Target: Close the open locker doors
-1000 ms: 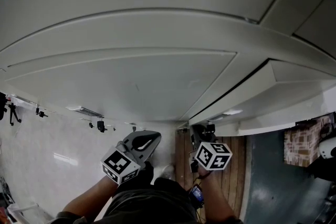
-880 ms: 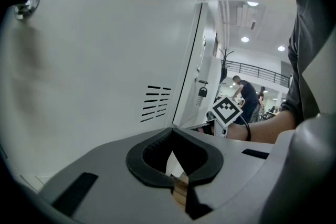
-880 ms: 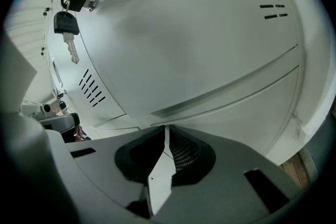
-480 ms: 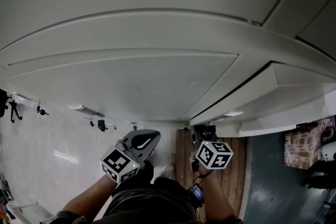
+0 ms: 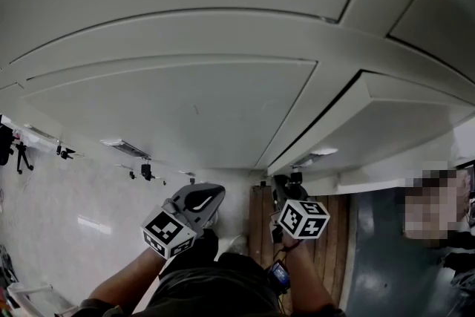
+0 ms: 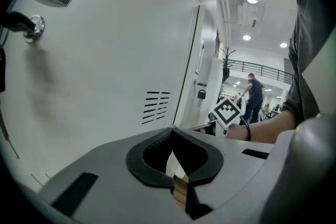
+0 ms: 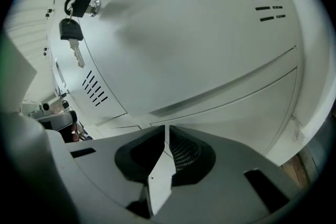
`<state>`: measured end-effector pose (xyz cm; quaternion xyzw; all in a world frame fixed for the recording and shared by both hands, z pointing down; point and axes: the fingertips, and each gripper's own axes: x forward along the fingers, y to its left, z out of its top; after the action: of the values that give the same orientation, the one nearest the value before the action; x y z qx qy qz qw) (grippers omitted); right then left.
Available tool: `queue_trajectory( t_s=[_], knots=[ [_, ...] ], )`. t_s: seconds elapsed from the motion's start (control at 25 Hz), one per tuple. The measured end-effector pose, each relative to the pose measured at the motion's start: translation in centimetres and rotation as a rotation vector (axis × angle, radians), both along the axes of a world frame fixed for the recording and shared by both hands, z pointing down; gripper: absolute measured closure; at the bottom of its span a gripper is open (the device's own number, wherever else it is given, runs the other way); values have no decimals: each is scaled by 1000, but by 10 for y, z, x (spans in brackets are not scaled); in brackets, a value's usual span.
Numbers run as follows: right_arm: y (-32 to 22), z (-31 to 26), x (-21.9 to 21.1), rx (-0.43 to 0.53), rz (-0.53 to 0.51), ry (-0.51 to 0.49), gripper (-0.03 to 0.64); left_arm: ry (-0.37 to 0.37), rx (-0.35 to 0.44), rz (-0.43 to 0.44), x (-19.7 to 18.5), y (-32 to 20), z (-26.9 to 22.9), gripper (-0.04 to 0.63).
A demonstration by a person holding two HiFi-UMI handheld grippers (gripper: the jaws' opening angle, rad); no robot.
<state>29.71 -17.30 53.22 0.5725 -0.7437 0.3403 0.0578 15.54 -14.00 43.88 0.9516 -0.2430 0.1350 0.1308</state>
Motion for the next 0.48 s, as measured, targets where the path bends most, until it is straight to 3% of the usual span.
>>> queue_trajectory(
  t_s=[0.48],
  knots=[
    [67, -13, 23, 41, 44, -37, 586, -41, 27, -9, -12, 52, -12, 586]
  ],
)
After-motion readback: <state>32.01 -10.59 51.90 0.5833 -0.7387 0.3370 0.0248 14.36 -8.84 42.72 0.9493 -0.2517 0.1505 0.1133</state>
